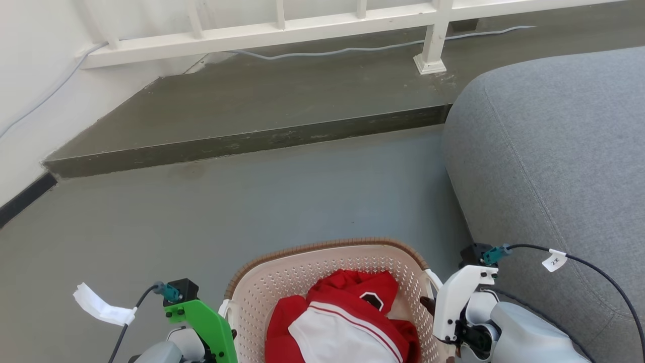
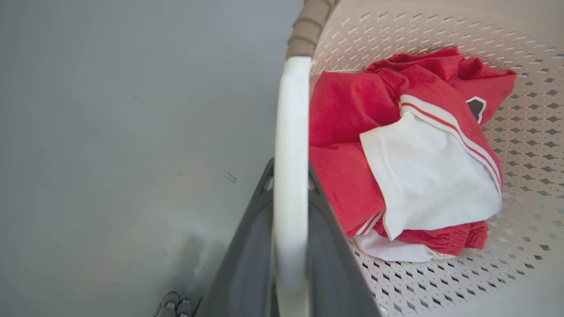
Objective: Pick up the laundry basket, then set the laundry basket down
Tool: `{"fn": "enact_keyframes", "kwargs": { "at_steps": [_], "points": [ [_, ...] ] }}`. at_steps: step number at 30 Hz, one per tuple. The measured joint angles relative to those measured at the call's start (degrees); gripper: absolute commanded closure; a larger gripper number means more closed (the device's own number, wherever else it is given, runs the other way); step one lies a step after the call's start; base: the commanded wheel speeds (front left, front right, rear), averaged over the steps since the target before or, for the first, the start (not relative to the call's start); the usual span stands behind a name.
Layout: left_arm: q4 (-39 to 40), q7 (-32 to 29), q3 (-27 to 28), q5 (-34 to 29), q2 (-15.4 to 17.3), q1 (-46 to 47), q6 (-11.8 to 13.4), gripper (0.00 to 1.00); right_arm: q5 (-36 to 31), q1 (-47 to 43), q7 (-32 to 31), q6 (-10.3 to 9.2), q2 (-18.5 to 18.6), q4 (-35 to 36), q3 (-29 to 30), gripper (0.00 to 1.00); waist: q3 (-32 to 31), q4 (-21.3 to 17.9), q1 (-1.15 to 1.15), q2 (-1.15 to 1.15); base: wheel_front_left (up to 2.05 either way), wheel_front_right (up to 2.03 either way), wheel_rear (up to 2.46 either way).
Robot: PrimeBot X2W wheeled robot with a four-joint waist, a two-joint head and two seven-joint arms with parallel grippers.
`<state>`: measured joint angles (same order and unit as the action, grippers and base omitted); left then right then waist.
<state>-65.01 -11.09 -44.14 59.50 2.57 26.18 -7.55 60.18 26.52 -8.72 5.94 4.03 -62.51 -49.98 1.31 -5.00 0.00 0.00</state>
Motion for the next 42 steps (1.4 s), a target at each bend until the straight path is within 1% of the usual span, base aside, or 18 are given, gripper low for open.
{"fn": "enact_keyframes", "kwargs": {
  "at_steps": [18,42],
  "points": [
    [-1.1,-2.5,-0.5,0.9,-0.3,0.0,0.0,1.0,1.8,0.0,-1.8,0.0,0.0,-0.7,-1.9,1.0,0.2,-0.1,0.0,0.0,0.0,0.0,0.0],
    [-1.2,-2.5,-0.9,1.7,-0.3,0.2,0.0,1.0,3.4,0.7,-1.8,-0.01,0.1,-1.0,-3.4,1.0,1.1,0.1,0.0,0.0,0.0,0.0,0.0]
  ]
}}
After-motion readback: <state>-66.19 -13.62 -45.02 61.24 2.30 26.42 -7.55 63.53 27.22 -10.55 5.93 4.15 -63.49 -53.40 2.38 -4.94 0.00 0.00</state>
